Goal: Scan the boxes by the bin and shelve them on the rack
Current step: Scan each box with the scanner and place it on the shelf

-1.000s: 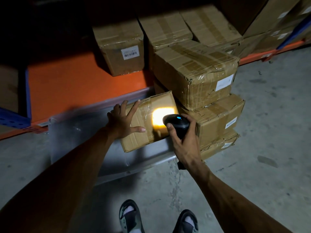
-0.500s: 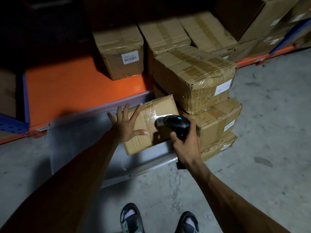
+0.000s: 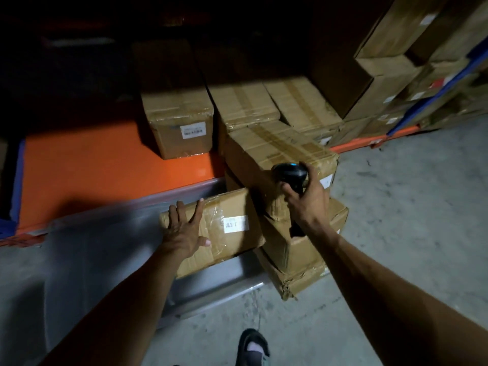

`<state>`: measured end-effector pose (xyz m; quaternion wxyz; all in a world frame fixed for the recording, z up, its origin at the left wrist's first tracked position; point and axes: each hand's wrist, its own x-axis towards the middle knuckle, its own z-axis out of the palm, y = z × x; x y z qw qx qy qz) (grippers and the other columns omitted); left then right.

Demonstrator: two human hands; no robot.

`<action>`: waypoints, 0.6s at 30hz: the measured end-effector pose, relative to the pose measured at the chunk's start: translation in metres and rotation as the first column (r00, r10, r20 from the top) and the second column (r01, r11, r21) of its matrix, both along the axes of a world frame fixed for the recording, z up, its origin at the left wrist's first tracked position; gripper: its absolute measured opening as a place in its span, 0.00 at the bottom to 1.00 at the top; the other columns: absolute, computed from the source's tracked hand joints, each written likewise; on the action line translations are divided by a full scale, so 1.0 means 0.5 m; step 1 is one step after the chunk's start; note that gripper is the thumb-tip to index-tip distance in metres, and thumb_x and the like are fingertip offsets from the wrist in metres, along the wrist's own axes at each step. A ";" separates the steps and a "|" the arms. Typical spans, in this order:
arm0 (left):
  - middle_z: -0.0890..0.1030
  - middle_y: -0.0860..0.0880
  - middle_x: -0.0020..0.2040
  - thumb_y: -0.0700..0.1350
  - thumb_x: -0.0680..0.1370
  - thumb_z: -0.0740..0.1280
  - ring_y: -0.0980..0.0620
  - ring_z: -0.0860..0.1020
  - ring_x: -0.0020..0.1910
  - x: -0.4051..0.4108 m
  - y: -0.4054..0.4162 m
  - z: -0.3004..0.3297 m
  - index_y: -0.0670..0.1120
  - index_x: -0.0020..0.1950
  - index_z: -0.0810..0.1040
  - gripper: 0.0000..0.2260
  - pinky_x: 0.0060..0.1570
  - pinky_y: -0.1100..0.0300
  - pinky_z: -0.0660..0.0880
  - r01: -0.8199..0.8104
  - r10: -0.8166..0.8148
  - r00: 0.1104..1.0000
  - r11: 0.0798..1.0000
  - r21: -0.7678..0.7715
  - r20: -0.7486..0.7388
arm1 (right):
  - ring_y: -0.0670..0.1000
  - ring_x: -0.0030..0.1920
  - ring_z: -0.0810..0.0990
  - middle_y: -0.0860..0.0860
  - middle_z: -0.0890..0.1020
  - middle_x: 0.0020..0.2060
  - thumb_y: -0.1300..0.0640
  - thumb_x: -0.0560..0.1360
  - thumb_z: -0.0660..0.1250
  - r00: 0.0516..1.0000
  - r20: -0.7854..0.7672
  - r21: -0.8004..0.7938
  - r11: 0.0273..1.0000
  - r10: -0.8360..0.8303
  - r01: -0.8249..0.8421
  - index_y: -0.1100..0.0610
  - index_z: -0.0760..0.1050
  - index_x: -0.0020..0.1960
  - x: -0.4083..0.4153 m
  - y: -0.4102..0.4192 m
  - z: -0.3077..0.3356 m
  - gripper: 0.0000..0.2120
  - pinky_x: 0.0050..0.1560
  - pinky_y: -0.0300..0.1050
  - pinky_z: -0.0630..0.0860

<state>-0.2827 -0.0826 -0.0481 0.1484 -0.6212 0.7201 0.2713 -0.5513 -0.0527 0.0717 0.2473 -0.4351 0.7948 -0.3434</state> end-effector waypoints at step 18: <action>0.51 0.41 0.81 0.65 0.70 0.72 0.36 0.53 0.78 0.033 -0.048 -0.036 0.51 0.80 0.36 0.54 0.71 0.37 0.60 0.076 -0.068 0.997 0.975 -0.207 0.046 | 0.63 0.62 0.80 0.61 0.78 0.65 0.49 0.78 0.72 0.940 -0.212 0.314 0.930 0.267 -0.193 0.50 0.51 0.82 -0.099 -0.234 -0.039 0.41 0.62 0.64 0.77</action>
